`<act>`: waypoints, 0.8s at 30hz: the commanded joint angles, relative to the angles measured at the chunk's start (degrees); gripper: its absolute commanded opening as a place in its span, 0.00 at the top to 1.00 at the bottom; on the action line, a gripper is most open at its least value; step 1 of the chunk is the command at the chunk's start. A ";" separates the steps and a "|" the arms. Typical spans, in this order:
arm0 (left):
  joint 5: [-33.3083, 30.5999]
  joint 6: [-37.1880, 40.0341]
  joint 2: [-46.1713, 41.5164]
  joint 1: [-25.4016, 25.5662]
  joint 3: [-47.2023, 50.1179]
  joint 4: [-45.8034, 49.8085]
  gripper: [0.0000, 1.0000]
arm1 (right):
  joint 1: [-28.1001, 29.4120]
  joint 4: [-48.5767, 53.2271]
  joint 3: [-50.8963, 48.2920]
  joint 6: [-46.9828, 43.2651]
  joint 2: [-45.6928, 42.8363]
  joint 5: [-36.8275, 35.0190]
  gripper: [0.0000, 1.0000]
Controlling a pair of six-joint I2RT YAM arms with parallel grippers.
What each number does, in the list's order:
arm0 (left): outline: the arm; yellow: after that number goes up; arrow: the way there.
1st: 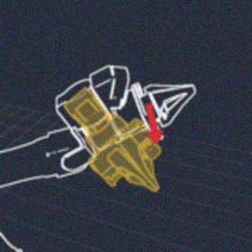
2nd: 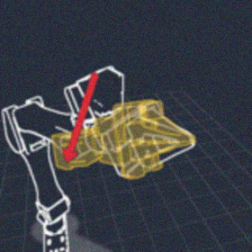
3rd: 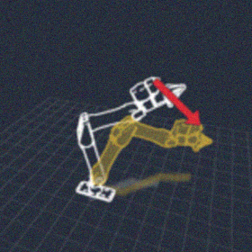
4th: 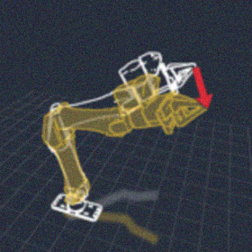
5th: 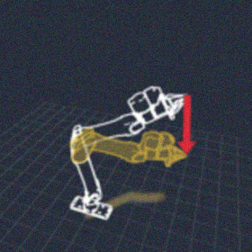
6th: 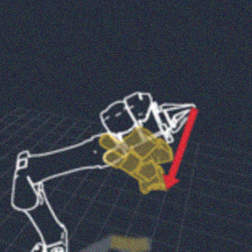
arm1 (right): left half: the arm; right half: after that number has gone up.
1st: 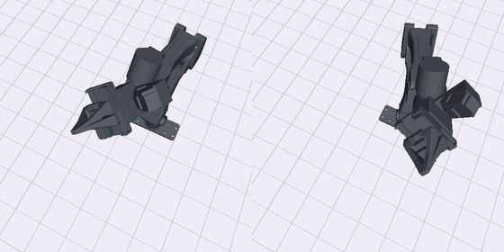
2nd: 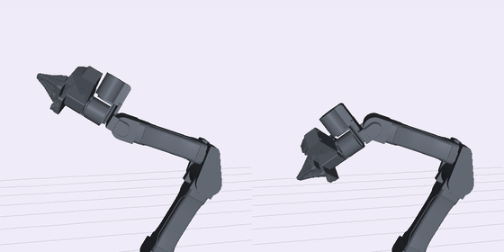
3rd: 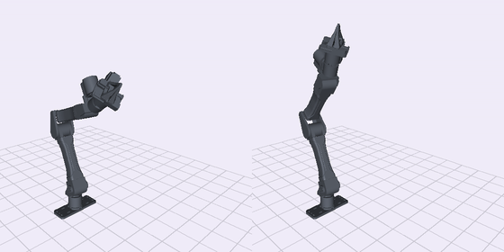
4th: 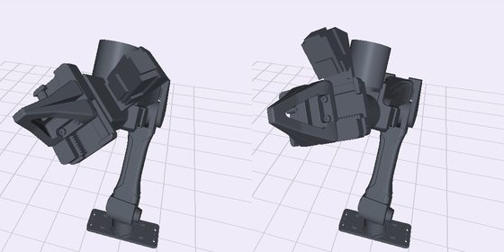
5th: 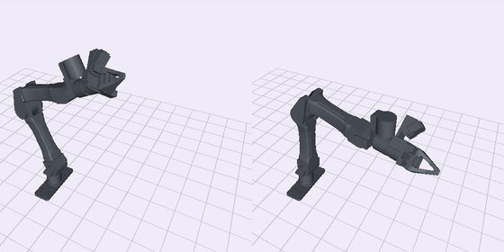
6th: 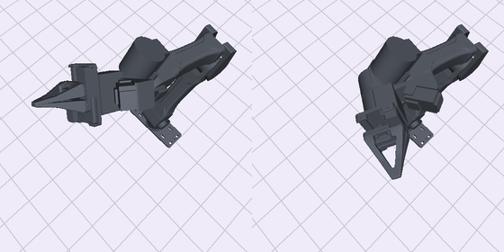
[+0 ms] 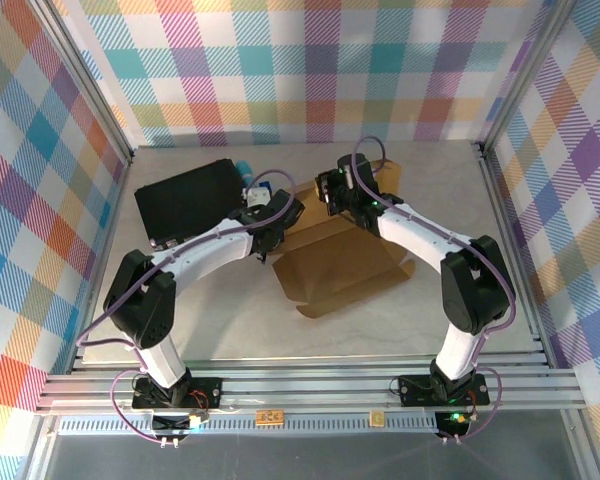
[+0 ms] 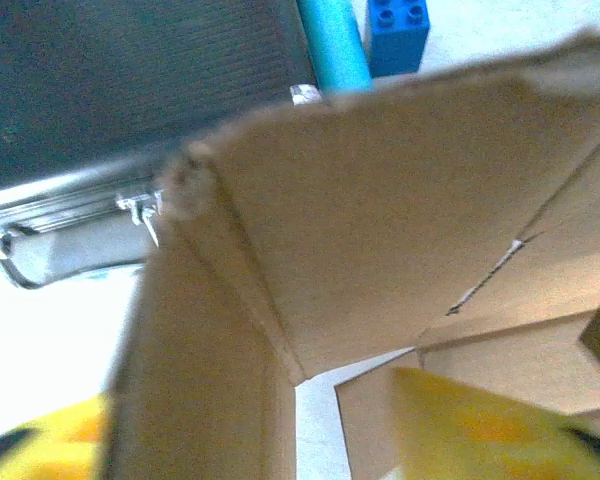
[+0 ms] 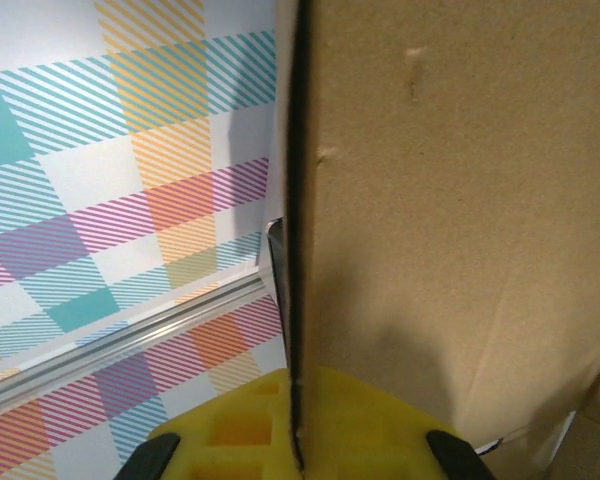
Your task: Fold the paper box
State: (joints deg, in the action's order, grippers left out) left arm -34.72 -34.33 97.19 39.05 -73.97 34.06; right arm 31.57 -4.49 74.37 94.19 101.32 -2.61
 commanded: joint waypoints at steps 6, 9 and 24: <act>18.51 -0.65 -22.60 -4.75 8.23 -5.96 0.30 | 0.28 -16.09 -7.38 -5.17 -1.21 3.27 1.00; 30.81 -0.22 -27.60 -11.95 12.67 -8.32 0.42 | 0.08 -18.19 -8.33 -5.69 -0.70 4.72 1.00; 40.43 12.23 -23.05 -22.60 18.12 -8.63 0.71 | -0.98 -34.73 -14.39 -8.76 2.51 11.92 1.00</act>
State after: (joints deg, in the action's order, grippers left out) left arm 5.50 -23.90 75.16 16.93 -56.97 26.39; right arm 31.07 -29.82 60.86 87.11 102.32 6.20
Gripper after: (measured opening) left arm 0.285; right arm 0.067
